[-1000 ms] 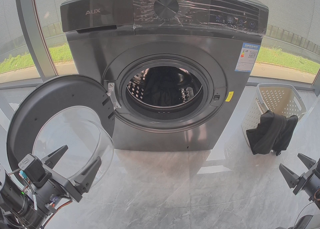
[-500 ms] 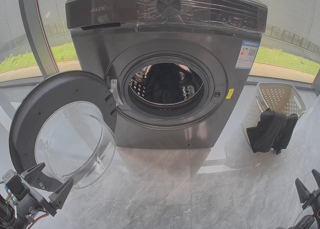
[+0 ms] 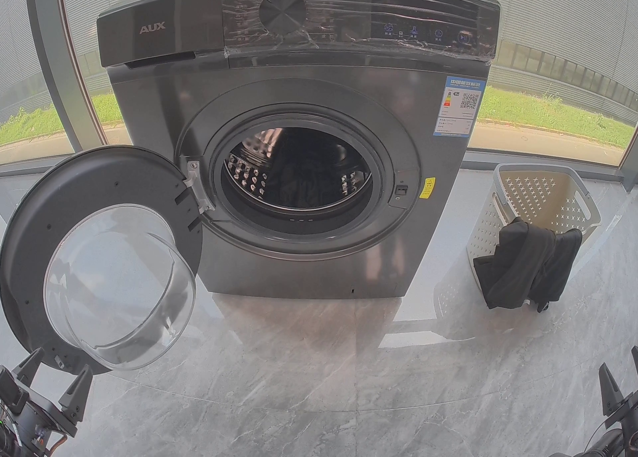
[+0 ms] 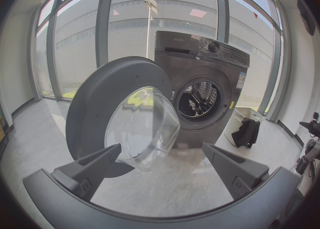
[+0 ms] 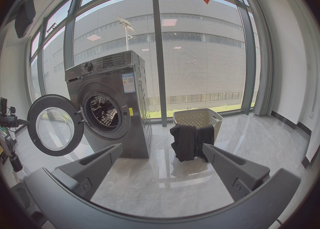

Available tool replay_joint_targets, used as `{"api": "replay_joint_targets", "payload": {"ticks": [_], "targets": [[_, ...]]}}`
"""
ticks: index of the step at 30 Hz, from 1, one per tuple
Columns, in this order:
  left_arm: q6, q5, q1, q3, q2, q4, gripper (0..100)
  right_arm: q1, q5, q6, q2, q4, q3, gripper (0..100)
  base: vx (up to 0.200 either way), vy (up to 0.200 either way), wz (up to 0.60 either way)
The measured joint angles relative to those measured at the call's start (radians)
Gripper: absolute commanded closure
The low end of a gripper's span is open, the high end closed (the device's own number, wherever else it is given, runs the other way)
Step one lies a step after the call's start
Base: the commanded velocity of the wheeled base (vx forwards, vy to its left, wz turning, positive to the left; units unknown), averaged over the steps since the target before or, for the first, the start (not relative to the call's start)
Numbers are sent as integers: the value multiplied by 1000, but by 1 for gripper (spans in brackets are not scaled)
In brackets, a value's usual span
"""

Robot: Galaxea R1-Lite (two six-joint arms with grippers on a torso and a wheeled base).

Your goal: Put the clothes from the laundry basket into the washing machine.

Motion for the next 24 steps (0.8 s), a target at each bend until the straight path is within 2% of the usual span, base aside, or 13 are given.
{"api": "replay_joint_targets", "payload": {"ticks": [3, 6, 10, 13, 15, 19, 21, 24], "targets": [[3, -12, 64, 0, -43, 46, 0, -2, -4, -10, -7, 1, 0, 0, 0, 0, 0], [19, -22, 134, 0, -75, 121, 0, -22, 7, -29, -14, 3, 0, 0, 0, 0, 0], [41, -36, 243, 0, -108, 172, 0, -66, 71, -60, -37, 20, 0, 0, 0, 0, 0], [49, -84, 308, 0, -147, 187, 0, -86, 99, -68, -53, 30, 0, 0, 0, 0, 0], [52, -163, 334, 0, -188, 193, 0, -94, 113, -71, -60, 33, 0, 0, 0, 0, 0], [47, -397, 356, 0, -271, 202, 0, -102, 134, -75, -68, 37, 0, 0, 0, 0, 0], [51, -483, 360, 0, -300, 206, 0, -103, 142, -76, -70, 38, 0, 0, 0, 0, 0], [87, -549, 363, 0, -333, 210, 0, -106, 136, -77, -72, 41, 0, 0, 0, 0, 0]]}}
